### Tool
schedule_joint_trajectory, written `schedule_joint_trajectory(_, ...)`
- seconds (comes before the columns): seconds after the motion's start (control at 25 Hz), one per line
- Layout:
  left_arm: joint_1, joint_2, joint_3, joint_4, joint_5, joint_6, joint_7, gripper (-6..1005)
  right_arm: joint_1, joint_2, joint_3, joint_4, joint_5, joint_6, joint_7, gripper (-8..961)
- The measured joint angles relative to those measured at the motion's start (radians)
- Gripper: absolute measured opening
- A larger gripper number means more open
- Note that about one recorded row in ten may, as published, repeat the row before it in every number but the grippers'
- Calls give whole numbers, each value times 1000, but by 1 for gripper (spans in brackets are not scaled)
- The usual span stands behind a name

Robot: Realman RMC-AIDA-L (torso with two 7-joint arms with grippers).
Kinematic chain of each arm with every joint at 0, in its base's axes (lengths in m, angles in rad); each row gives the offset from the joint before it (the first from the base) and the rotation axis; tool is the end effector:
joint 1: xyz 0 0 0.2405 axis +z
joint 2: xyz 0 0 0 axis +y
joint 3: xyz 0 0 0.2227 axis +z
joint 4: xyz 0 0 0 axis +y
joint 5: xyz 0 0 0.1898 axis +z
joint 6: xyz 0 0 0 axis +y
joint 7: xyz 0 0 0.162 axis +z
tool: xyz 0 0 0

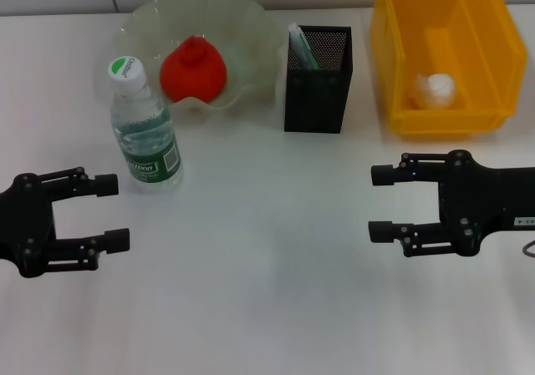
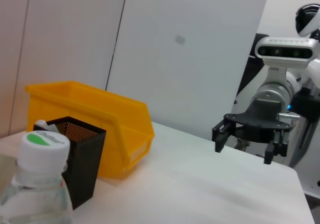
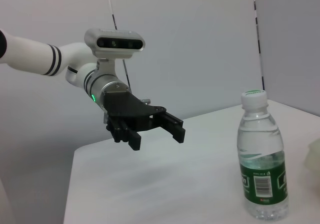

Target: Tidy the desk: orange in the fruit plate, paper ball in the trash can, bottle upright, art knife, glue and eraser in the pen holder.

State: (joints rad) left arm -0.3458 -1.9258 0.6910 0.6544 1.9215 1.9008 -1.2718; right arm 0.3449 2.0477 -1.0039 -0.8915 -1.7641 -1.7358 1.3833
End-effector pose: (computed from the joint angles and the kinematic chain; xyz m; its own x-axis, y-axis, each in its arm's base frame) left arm -0.2547 0.2380 0.0583 0.7862 0.2973 0.5418 0.3819 -0.9230 -0.0476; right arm 0.2005 0.2580 0.0141 0.8391 -0.2072 -0.5030 -0.2590 -0.9653 -0.0345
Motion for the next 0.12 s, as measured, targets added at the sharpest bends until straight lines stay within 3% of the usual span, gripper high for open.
schedule_joint_trajectory(0.12,-14,-2,-1,-1,1,4,-1,813,0,-1,1,-1,-3,1,0,742)
